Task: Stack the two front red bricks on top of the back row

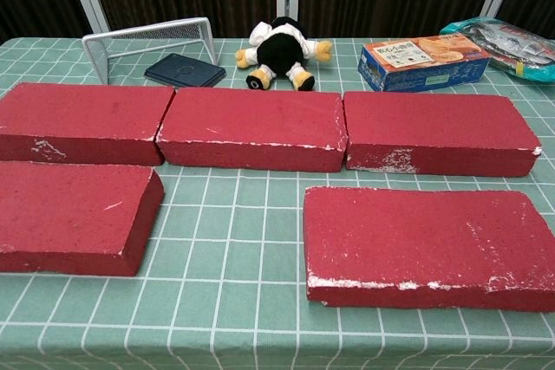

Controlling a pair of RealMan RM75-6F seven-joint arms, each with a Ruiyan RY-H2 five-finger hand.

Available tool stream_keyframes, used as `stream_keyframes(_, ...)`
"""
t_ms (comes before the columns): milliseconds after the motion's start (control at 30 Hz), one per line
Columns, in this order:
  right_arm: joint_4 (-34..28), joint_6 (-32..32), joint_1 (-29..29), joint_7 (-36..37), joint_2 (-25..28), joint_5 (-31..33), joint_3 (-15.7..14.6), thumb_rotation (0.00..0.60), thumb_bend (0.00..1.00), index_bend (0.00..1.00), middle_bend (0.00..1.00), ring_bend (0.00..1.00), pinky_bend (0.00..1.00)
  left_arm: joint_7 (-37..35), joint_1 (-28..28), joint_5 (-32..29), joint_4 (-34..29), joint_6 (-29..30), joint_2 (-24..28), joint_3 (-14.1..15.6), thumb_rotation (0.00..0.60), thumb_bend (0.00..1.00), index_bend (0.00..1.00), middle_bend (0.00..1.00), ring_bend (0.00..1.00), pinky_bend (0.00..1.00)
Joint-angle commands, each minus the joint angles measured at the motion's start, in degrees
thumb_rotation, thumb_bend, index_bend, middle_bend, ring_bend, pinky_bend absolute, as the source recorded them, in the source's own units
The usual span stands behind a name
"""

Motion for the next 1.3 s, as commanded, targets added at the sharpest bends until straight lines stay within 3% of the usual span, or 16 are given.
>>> stream_keyframes(33,0.1,-0.1,0.1,0.0,-0.2,0.0,0.0,0.6,0.0,0.0,0.0,0.0,0.0,-0.1,0.1,-0.1,0.1,0.0,-0.1,0.1,0.6,0.0,0.01,0.0,0.0,0.06)
stream_keyframes(433,0.0,-0.8,0.5,-0.4,-0.4,0.3,0.2,0.6,0.0,0.0,0.0,0.0,0.0,-3.2,-0.2,1.2,-2.6,-1.8,1.8,1.3,0.6,0.0,0.01,0.0,0.0,0.04)
stream_keyframes(667,-0.4,-0.5,0.4,-0.4,-0.3,0.3,0.3,0.6,0.0,0.0,0.0,0.0,0.0,-2.6,-1.1,3.2,-5.2,-5.1,2.2,3.7,0.6,0.0,0.01,0.0,0.0,0.04)
stream_keyframes(933,-0.9,-0.1,0.4,0.5,1.2,0.4,0.8,0.6,0.0,0.0,0.0,0.0,0.0,-3.2,-2.7,5.4,-7.4,-10.4,0.1,6.8,0.6,0.0,0.01,0.0,0.0,0.02)
stream_keyframes(1300,-0.8,-0.3,0.6,0.5,2.3,-0.4,0.7,0.6,0.0,0.0,0.0,0.0,0.0,0.3,-7.2,5.3,-9.7,-19.0,-3.5,8.0,0.6,0.0,0.01,0.0,0.0,0.02)
